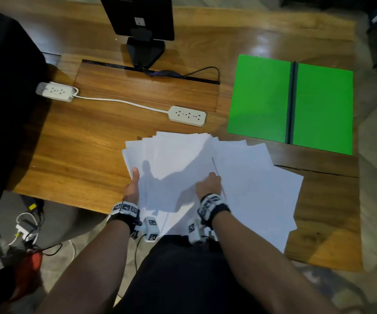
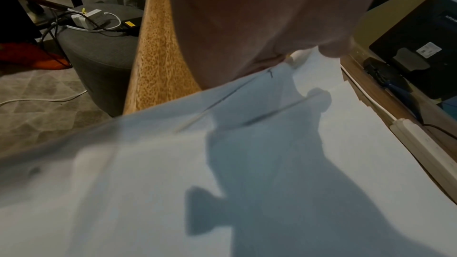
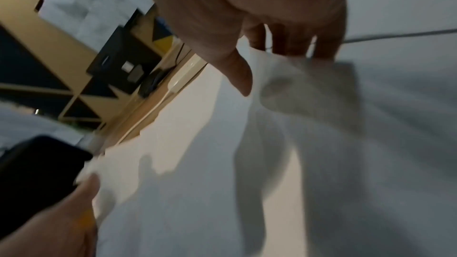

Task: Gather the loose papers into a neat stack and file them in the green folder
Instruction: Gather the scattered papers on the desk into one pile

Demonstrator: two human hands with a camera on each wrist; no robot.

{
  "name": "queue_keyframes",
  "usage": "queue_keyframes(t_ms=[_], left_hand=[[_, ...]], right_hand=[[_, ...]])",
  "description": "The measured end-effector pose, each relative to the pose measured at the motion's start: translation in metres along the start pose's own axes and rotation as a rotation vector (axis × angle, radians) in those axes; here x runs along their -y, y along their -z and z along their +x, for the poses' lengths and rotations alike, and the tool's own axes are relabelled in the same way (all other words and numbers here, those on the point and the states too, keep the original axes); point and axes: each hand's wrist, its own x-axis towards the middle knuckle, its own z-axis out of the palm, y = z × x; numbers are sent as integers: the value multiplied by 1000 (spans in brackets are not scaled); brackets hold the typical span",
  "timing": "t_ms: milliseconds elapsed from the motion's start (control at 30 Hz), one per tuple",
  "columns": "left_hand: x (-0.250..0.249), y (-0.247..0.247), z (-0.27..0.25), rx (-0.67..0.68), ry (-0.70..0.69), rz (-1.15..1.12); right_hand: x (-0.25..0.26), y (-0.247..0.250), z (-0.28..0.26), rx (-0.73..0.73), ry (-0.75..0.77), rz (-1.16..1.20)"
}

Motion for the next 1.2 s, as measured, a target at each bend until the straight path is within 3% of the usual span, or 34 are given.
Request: queue_keyframes(t_ms=[67,167,400,500,633,733,900,1200], left_hand=[[-9,-4,-10,43,-26,27],[-29,-13,-45,-17,-95,86],[-20,-18,-37,-71,-181,136],[-18,-17,-28,-77,-171,193],[-17,-16,-23,-94,-179,223],[-18,-17,-25,-97,-188,224],[-19,-20,-31,-118,-203,208],[-23,-27,-52,-69,-229,178]], right_hand=[[11,-10,-8,-37,-93,-123],[21,-12,-9,-53,-167,-86],[5,5,7,151,131,-21],[-29,49,30,-57,91,-44],[-96,121,62,-369,-202,-175],[-129,145,72,-337,-274,-176],[-135,149,73,-285,-226,-318],[-166,140,45,-283,-198,-31]])
